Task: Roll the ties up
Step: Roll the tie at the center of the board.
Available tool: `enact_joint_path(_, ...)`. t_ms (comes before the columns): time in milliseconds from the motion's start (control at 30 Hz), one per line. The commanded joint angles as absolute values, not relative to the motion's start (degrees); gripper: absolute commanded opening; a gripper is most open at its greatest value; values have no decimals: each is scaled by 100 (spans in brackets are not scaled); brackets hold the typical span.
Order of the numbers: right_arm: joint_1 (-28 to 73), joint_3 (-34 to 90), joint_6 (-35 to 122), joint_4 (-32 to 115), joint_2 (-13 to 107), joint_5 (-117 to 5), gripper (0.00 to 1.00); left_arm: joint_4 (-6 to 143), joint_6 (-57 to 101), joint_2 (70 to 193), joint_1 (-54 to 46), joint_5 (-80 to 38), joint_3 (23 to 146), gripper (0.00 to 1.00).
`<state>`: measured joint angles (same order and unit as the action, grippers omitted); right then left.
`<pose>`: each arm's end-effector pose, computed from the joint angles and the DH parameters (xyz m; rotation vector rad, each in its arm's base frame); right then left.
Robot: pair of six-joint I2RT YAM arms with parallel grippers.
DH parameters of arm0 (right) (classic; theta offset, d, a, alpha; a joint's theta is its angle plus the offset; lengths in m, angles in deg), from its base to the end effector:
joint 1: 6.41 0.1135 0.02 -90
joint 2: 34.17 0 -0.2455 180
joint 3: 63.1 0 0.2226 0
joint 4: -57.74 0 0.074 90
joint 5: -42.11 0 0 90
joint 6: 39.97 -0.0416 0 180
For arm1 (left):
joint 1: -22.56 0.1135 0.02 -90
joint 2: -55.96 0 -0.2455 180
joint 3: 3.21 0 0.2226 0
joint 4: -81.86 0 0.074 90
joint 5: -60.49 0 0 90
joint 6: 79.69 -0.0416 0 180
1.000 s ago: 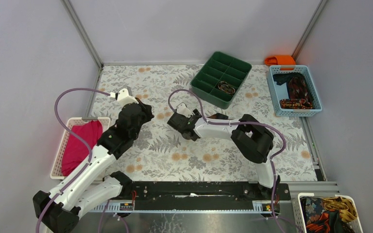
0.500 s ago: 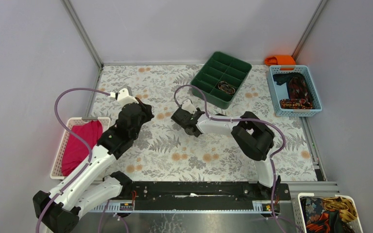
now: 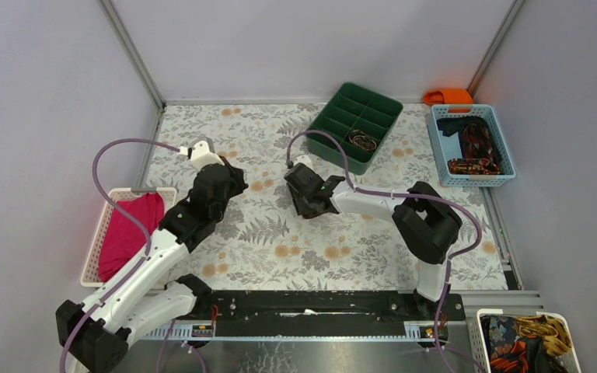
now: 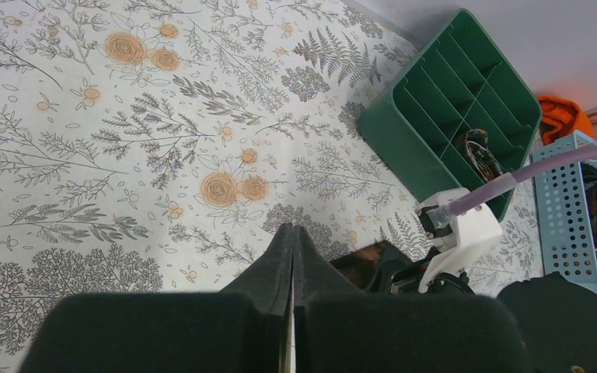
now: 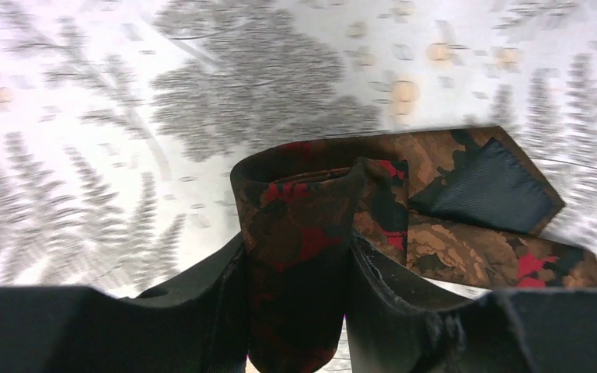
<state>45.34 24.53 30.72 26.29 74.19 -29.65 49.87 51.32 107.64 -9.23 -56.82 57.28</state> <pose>0.2425 0.2865 0.1780 -0.5487 2.3632 0.1658 0.1713 -0.0837 0.2965 -0.4615 1.8910 -0.3765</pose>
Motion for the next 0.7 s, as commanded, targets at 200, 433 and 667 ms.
enact_joint_path(200,4518,1806,1962,3761,7516,-5916,42,5156,4920,10812,-881,-5525,5737,0)
enact_joint_path(433,4086,1047,1451,4760,7465,-6734,41,5422,4858,11097,-882,-5198,5710,0)
enact_joint_path(667,3838,680,1302,5201,7661,-7059,41,5793,4860,11544,-883,-4881,5641,0)
